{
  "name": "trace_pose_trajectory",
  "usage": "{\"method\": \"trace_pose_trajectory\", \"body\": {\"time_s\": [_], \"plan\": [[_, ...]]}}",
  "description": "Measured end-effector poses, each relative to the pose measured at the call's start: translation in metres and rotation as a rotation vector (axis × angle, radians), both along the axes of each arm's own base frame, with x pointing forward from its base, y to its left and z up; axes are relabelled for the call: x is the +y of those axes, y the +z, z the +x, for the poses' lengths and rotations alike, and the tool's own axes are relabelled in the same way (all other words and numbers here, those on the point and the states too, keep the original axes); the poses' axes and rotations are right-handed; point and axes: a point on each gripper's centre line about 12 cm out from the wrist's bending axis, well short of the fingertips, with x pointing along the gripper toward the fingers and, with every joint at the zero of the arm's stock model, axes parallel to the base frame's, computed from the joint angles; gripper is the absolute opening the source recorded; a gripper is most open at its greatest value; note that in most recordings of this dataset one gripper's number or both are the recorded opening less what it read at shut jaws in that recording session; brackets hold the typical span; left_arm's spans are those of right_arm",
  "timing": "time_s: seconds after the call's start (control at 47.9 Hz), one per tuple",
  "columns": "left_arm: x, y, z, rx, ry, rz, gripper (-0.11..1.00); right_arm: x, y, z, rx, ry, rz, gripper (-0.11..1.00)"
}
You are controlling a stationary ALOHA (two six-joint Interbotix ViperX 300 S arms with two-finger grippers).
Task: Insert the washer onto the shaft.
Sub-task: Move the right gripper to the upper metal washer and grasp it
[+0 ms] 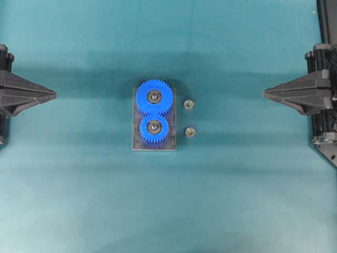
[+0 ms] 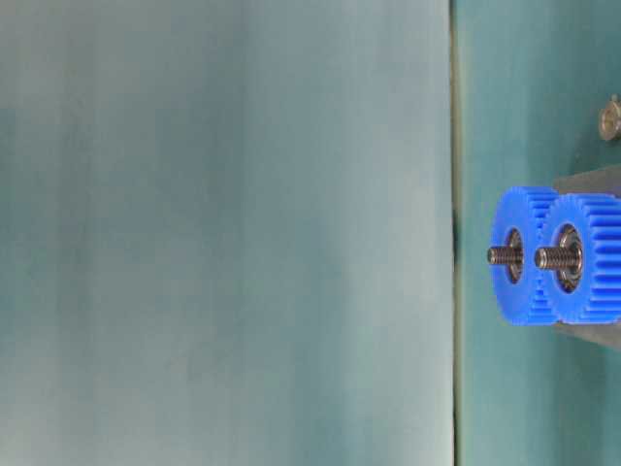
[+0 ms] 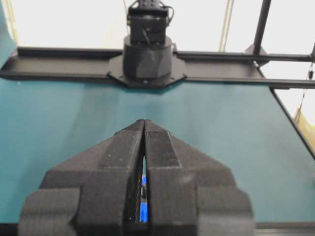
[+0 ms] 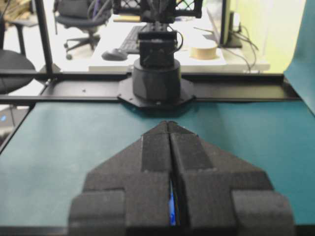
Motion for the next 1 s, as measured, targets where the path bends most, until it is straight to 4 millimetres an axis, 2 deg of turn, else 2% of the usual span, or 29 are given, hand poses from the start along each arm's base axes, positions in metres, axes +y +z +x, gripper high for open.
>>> {"method": "trace_pose_trajectory", "body": {"time_s": [0.063,0.146,0.292,0.46,0.648,0.773,0.94,1.003], "plan": [[0.0,0.003,0.004,0.011,-0.005,-0.043,0.01,-0.002,-0.003,0.001,0.018,-0.011,0.011,0.02],[-0.005,0.005,0.015,0.066,-0.026,-0.091,0.01,-0.008,-0.019,0.006,0.163,-0.041,0.057,0.02],[-0.01,-0.005,0.032,0.209,-0.04,-0.096,0.01,-0.018,-0.045,0.015,0.469,-0.091,0.1,0.02],[-0.011,-0.014,0.049,0.355,-0.035,-0.067,0.01,-0.034,-0.058,0.032,0.631,-0.147,0.091,0.02],[-0.012,-0.018,0.06,0.417,-0.037,-0.051,0.01,-0.049,-0.087,0.066,0.834,-0.18,0.105,0.02],[-0.012,-0.021,0.061,0.432,-0.036,-0.051,0.01,-0.056,-0.115,0.096,0.964,-0.181,0.118,0.02],[-0.013,-0.021,0.061,0.434,-0.037,-0.05,0.01,-0.06,-0.141,0.127,1.058,-0.172,0.12,0.02],[-0.013,-0.021,0.06,0.434,-0.037,-0.05,0.01,-0.059,-0.149,0.136,1.08,-0.165,0.12,0.08]]}}
